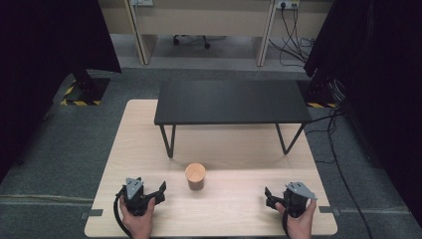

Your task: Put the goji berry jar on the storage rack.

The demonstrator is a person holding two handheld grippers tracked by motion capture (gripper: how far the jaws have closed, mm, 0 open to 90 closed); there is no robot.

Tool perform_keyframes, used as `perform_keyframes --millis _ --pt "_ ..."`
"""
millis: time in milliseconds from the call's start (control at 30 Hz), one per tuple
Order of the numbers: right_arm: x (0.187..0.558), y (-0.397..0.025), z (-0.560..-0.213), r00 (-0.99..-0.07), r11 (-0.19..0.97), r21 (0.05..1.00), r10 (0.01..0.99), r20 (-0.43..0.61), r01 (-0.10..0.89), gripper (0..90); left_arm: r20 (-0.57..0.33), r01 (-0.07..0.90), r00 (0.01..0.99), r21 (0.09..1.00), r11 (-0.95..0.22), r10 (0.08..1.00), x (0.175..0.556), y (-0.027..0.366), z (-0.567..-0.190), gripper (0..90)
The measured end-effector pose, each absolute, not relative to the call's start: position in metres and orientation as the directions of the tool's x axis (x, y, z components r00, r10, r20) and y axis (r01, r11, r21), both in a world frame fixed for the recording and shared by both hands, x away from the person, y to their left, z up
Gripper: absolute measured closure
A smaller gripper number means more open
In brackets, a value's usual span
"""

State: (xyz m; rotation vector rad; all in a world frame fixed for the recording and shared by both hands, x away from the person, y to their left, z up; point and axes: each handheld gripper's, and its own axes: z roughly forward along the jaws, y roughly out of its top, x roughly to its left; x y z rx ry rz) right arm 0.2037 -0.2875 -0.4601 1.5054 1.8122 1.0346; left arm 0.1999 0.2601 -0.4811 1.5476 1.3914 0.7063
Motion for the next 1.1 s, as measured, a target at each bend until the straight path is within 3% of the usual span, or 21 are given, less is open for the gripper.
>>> perform_keyframes --millis 167,267,300,333,400,533,1100 --pt "0.204 -0.290 -0.460 -0.236 0.084 0.839 0.970 0.054 0.538 1.5 -0.153 0.447 0.197 0.893 0.050 0.968 0.200 0.260 -0.481 2.6" --pt "0.203 -0.301 -0.465 -0.367 0.151 0.860 0.929 0.045 0.488 2.1 -0.157 0.447 0.198 0.893 0.053 0.968 0.200 0.260 -0.481 2.6" --pt "0.203 -0.301 -0.465 -0.367 0.151 0.860 0.929 0.045 0.488 2.1 -0.157 0.447 0.198 0.893 0.053 0.968 0.200 0.260 -0.481 2.7" --pt "0.204 -0.302 -0.468 -0.452 0.185 0.874 0.891 0.043 0.449 2.7 -0.159 0.448 0.198 0.892 0.055 0.967 0.200 0.261 -0.481 2.6" --pt "0.204 -0.300 -0.469 -0.474 0.197 0.877 0.880 0.039 0.438 2.8 -0.160 0.448 0.198 0.892 0.056 0.967 0.200 0.261 -0.481 2.6" --pt "0.212 -0.283 -0.472 -0.601 0.244 0.891 0.798 0.038 0.382 2.2 -0.159 0.447 0.199 0.893 0.055 0.967 0.200 0.261 -0.481 2.6" --pt "0.250 -0.216 -0.472 -0.744 0.326 0.890 0.667 0.023 0.320 2.2 -0.161 0.448 0.203 0.893 0.054 0.966 0.200 0.261 -0.481 2.5"
